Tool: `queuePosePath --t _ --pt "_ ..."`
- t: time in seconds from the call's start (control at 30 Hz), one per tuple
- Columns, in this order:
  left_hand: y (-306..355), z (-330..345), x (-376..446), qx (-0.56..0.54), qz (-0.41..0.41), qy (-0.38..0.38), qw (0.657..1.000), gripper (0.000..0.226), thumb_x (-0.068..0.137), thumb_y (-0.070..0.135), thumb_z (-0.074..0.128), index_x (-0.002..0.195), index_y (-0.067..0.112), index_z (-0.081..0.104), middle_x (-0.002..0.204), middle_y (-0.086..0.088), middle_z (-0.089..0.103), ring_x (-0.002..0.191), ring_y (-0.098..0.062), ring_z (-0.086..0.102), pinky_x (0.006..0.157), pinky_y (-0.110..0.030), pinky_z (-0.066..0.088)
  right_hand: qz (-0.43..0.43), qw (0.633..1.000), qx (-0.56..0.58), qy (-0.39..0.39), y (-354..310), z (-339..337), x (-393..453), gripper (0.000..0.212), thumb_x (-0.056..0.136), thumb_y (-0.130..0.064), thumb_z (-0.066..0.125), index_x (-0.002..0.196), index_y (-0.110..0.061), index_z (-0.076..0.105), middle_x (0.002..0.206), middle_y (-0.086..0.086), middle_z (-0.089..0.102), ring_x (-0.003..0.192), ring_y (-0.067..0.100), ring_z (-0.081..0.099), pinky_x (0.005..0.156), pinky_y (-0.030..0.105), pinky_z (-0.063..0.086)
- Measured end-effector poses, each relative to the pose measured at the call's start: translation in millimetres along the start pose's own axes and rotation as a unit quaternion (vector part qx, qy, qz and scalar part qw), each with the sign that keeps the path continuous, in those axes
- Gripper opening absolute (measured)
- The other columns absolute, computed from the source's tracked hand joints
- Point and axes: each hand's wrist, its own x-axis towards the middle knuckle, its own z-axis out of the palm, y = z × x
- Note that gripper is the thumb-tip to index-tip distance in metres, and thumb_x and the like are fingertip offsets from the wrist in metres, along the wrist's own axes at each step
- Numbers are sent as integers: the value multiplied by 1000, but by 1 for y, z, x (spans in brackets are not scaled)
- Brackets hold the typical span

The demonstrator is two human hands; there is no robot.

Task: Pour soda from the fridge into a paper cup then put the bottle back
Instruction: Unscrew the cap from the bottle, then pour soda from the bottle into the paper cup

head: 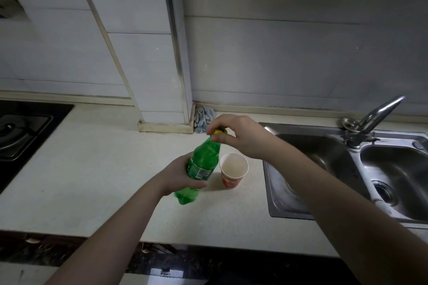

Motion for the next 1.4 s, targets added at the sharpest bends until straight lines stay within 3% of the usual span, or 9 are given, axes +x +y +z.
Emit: queuePosePath --t 0.17,0.27,0.33,0.4,0.57,0.73,1.0,1.17,1.4 --pt "0 6 2 11 4 31 999 68 63 14 90 118 39 59 104 10 72 95 -6 67 81 -28 54 -38 996 17 77 3 15 9 18 93 -18 59 108 -17 70 113 -4 67 101 5 57 87 6 38" --pt "-3 6 2 20 0 46 999 71 63 15 90 121 39 56 106 14 70 95 -2 66 79 -25 52 42 996 -45 67 9 14 12 40 90 -45 58 123 -22 58 128 -1 57 109 13 55 92 26 46" --pt "-4 4 3 30 -2 53 998 71 63 18 90 120 42 56 106 14 70 95 -3 66 81 -28 53 125 983 -134 18 15 7 12 54 85 -63 51 110 -17 61 106 4 64 89 18 61 78 34 51" --pt "-5 2 4 41 -4 58 997 68 62 19 89 114 46 55 105 14 70 96 -5 65 84 -32 55 132 975 -173 -37 18 3 12 53 87 -62 49 99 -12 64 85 6 65 74 19 59 70 34 50" --pt "-9 -1 7 60 -12 60 996 65 62 19 88 113 43 56 105 13 70 96 -6 65 86 -36 55 53 991 -105 -71 25 6 11 39 92 -38 59 127 -23 55 99 -7 50 86 11 50 76 25 42" --pt "-10 -1 12 86 -16 51 995 64 62 21 88 117 34 57 105 12 69 96 -8 64 84 -34 54 34 998 -55 10 34 16 10 20 90 -31 62 108 -23 66 96 -4 57 83 11 52 74 25 41" --pt "-22 -3 14 138 -32 55 988 55 61 24 88 108 31 60 95 12 70 85 -3 65 70 -21 50 90 992 22 86 57 9 -3 30 92 -23 61 121 -28 59 111 -15 58 99 3 56 85 16 43" --pt "-27 -2 17 184 -50 52 980 54 60 21 85 106 30 57 91 13 67 81 -1 62 61 -17 43 189 927 289 148 81 29 -21 20 90 -16 65 106 -28 62 106 -8 69 95 2 66 87 20 52" --pt "-36 -2 19 229 -71 33 970 55 59 18 83 107 29 57 92 11 66 80 -2 61 59 -15 42 244 882 354 190 117 69 -38 21 88 -9 66 105 -22 67 102 -6 71 98 10 67 85 21 51"
